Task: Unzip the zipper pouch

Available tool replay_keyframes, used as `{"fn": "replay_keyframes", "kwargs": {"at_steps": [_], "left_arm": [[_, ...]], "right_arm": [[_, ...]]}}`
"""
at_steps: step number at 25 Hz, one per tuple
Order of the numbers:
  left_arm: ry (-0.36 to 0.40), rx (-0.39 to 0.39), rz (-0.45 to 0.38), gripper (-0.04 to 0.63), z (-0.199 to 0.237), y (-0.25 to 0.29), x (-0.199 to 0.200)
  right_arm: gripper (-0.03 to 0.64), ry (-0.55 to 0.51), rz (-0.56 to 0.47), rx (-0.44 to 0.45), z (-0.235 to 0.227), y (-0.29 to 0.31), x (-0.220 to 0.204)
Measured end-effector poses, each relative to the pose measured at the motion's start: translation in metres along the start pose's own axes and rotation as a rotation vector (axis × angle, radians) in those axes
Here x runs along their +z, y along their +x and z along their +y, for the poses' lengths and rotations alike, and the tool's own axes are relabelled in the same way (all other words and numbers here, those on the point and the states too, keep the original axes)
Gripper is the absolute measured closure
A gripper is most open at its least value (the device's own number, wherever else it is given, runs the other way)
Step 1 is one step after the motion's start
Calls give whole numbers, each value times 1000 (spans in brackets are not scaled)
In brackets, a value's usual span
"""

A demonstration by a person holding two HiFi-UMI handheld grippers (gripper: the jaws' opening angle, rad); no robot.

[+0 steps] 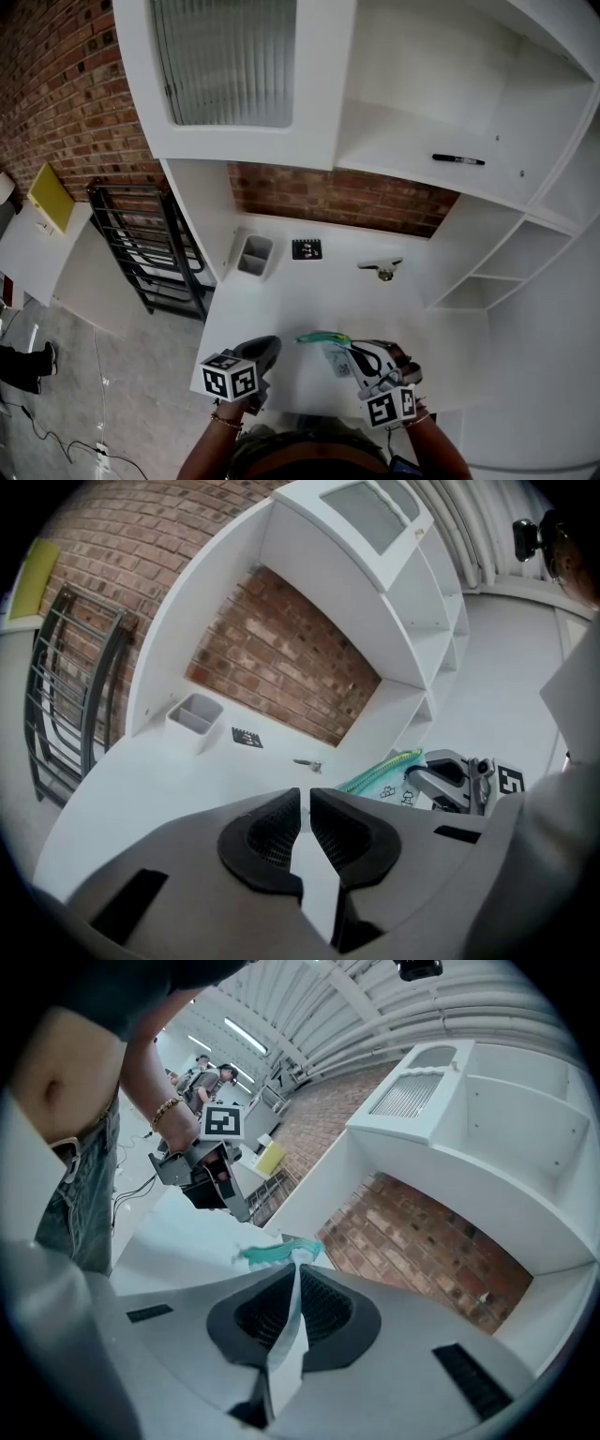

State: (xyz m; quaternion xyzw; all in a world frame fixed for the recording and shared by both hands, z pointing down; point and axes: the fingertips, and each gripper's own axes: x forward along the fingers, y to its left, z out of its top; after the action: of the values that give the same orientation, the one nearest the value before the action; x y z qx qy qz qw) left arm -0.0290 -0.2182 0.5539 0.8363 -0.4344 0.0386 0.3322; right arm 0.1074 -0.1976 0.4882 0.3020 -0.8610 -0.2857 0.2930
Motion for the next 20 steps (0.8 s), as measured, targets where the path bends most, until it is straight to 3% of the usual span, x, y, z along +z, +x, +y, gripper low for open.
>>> {"fn": "replay_keyframes", "kwargs": {"at_steps": [7, 13, 20], "left_arm": [[-22, -13, -92, 586, -1, -15, 9], [-65, 18, -122, 586, 9, -24, 9], [-73, 45, -131, 588, 14, -35, 7]], "right_arm": [[609, 9, 61, -21, -10, -6, -25], [609, 21, 98, -31, -21, -4, -45], [609, -10, 74, -21, -39, 16, -39]]}}
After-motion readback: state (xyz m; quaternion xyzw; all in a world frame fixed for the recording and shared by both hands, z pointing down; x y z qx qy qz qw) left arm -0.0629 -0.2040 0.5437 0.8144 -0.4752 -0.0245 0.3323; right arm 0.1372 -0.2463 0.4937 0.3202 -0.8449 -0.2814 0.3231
